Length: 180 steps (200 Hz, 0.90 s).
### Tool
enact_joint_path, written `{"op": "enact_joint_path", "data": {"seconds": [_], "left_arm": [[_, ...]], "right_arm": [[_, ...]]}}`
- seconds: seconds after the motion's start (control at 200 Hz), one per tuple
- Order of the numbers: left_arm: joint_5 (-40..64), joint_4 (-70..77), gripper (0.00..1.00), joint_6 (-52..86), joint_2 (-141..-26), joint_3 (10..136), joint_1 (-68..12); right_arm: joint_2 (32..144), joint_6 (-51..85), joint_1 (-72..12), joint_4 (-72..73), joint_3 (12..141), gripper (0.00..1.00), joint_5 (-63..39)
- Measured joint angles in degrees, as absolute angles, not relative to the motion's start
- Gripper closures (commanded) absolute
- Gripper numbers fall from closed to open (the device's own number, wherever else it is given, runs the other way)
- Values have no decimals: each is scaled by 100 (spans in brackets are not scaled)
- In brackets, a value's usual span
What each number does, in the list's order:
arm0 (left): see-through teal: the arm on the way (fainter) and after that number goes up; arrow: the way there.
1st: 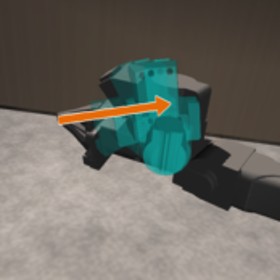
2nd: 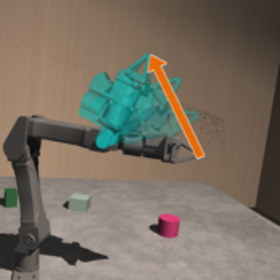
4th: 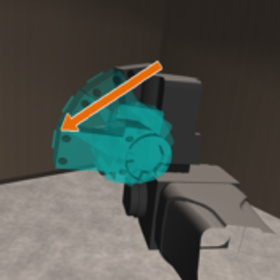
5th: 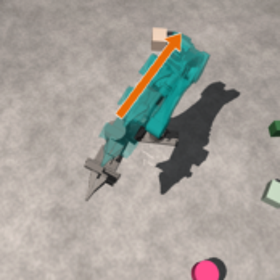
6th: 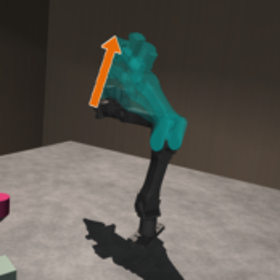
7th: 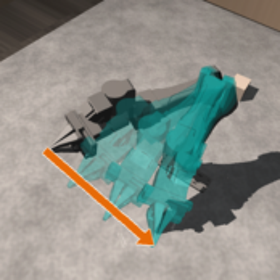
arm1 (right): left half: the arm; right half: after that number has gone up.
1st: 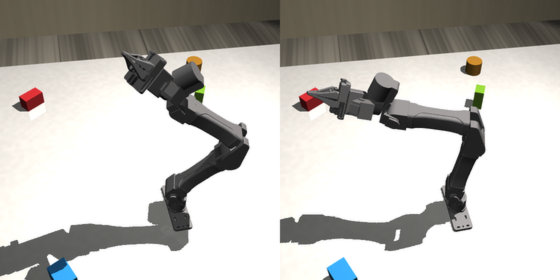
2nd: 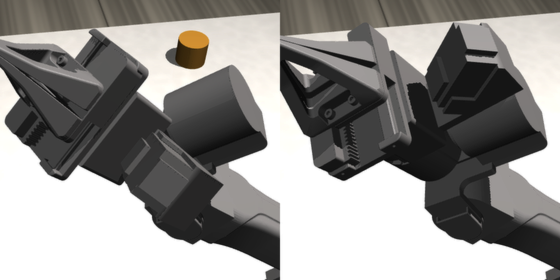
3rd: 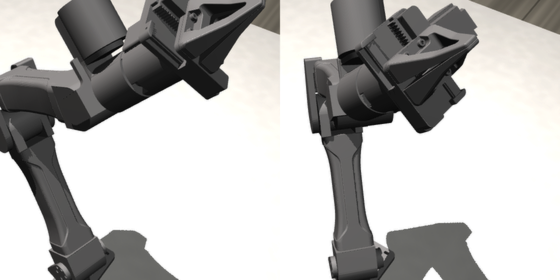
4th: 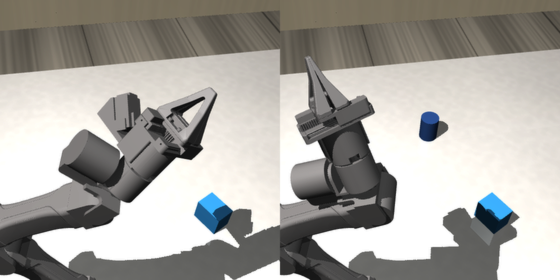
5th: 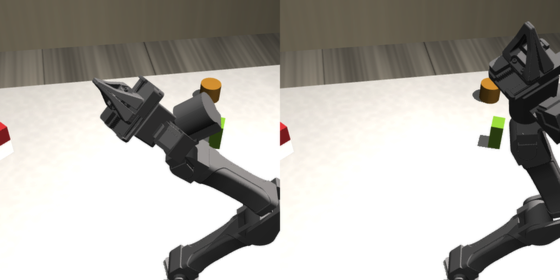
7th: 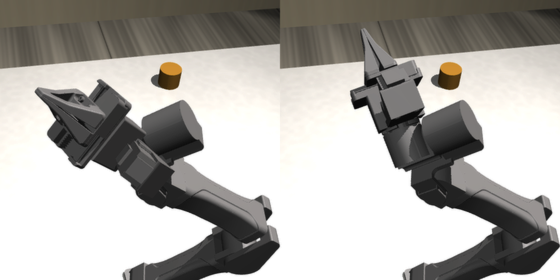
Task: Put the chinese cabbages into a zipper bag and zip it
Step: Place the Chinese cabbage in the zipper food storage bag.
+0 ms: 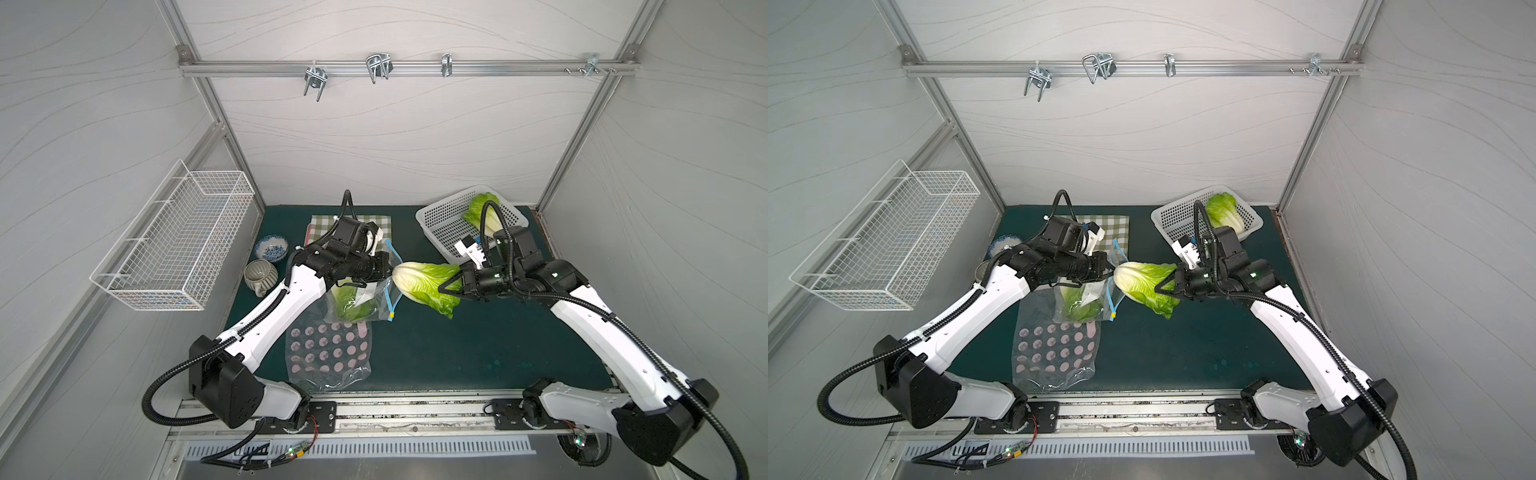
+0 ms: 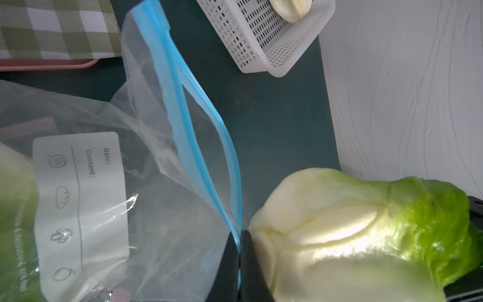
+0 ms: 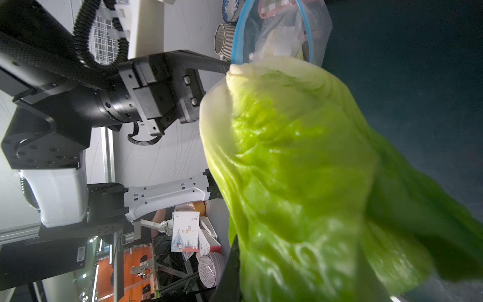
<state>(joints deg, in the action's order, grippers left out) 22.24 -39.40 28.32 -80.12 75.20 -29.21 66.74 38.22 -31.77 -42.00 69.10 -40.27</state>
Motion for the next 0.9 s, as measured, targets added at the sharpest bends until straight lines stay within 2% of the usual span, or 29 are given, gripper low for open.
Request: {"op": "enact_joint_path", "data": {"seconds": [0.315, 0.615, 0.9], "left_arm": [[1857, -4073, 100, 2908, -7996, 7520, -2930], [1610, -4165, 100, 2864, -7905, 7553, -3188], [1048, -4171, 100, 2679, -7968, 7564, -3756]], "right_arm": [[7081, 3835, -3168, -3909, 6493, 96, -4178], [7258, 3487, -3164, -4550, 6613, 96, -3791], [7124, 3183, -3039, -5347, 6842, 97, -3671]]}}
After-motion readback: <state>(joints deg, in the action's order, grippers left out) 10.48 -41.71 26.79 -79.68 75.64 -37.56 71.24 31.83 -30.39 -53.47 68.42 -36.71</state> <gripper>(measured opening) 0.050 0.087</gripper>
